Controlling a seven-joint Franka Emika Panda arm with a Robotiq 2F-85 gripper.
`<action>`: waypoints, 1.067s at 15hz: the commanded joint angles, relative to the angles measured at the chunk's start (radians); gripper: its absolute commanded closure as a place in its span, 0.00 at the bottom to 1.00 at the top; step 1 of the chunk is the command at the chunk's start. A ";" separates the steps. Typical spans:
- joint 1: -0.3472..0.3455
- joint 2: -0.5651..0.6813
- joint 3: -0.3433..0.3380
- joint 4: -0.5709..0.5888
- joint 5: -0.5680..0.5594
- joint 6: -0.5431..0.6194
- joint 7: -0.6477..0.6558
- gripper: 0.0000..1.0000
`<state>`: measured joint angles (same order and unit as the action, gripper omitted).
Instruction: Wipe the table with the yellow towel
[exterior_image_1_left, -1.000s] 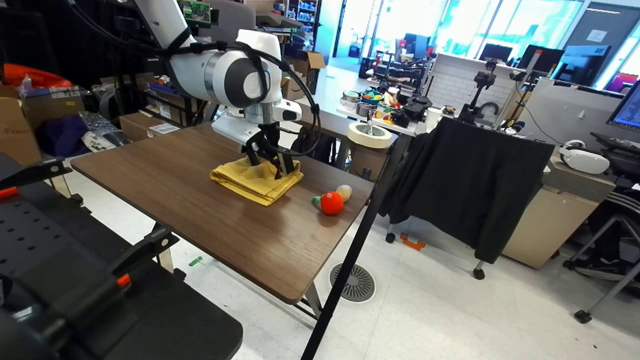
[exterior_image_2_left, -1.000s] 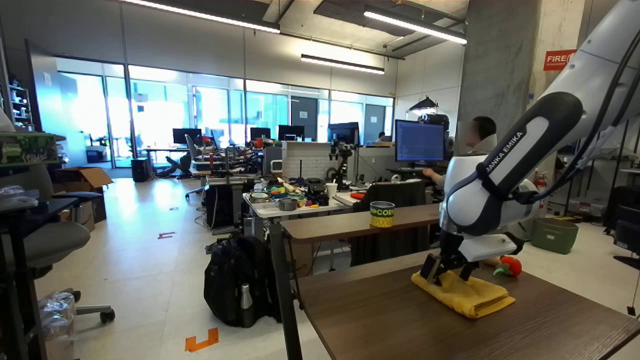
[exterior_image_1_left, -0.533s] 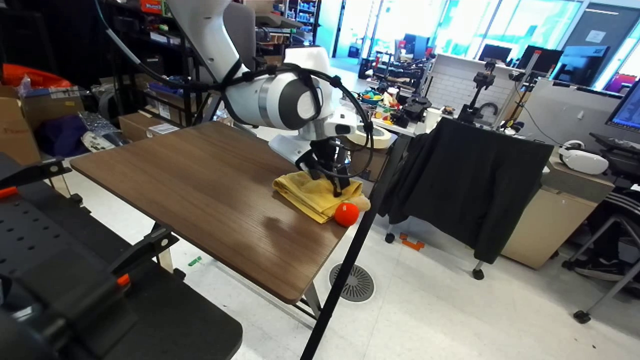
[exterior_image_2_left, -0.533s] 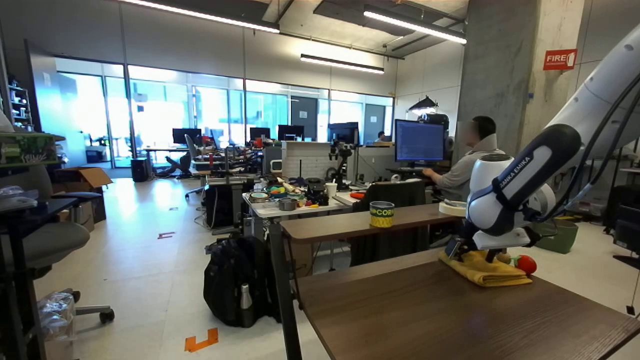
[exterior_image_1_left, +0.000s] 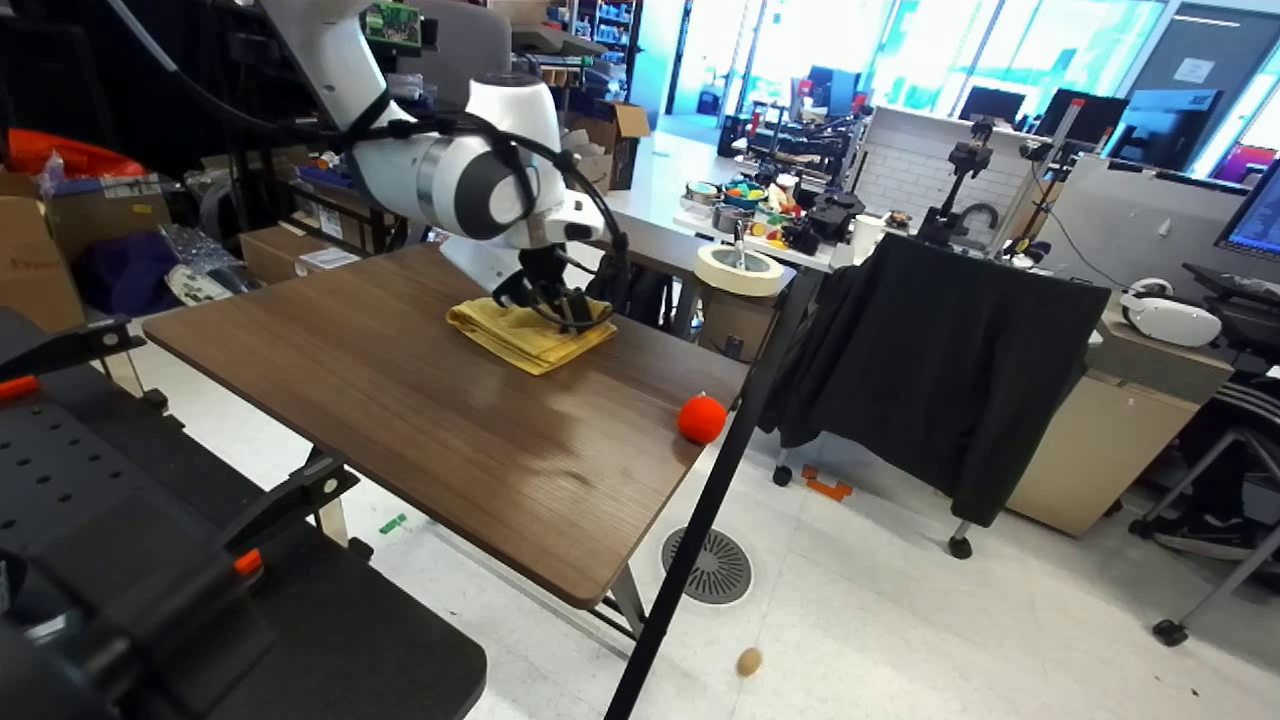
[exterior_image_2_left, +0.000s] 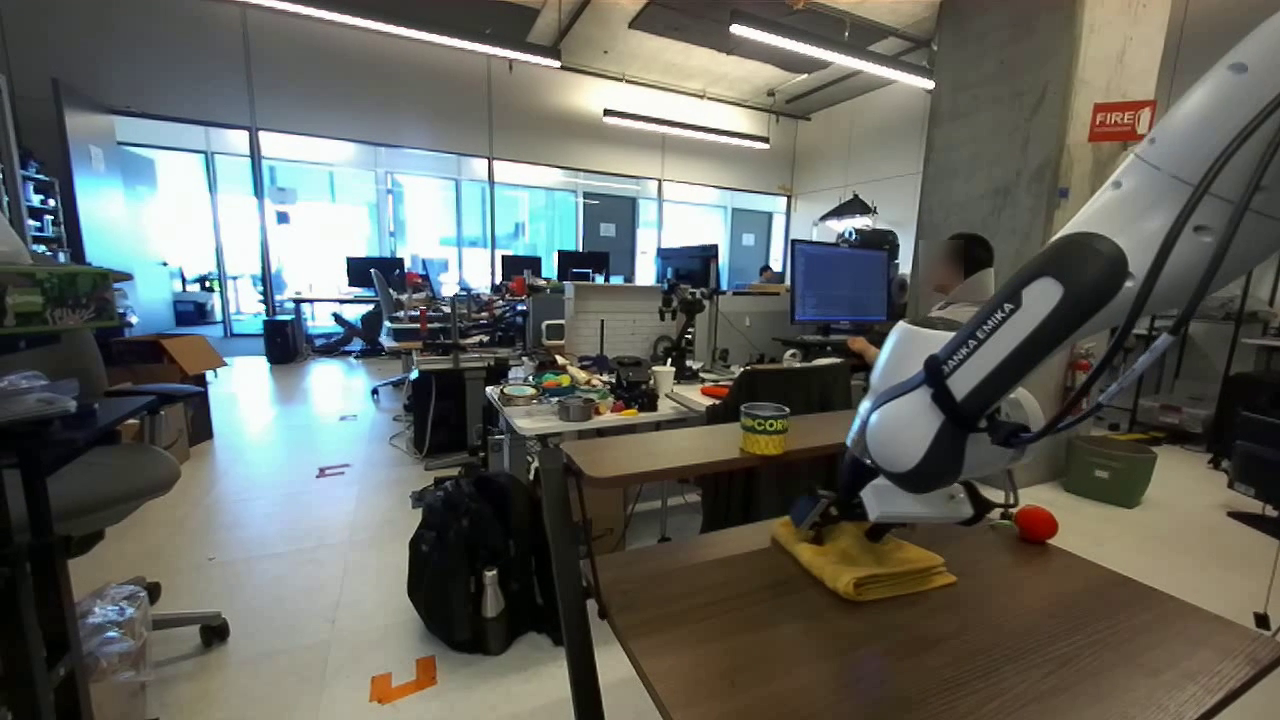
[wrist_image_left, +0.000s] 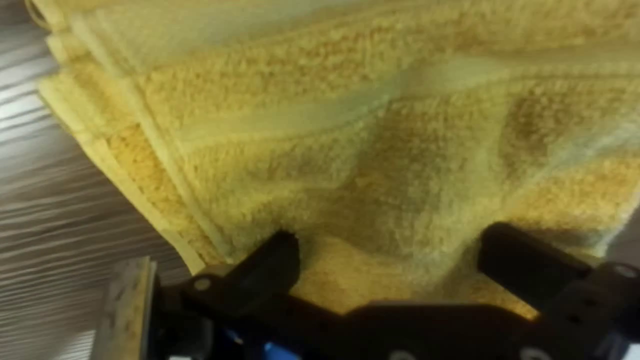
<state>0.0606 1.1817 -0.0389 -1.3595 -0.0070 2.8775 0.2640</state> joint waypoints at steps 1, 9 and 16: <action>0.050 -0.083 0.118 -0.123 0.035 0.096 -0.064 0.00; 0.052 0.016 -0.091 0.057 0.126 0.002 0.070 0.00; -0.033 -0.059 -0.172 0.011 0.073 -0.255 0.019 0.00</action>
<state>0.0374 1.2031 -0.2547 -1.3008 0.0981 2.7315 0.3486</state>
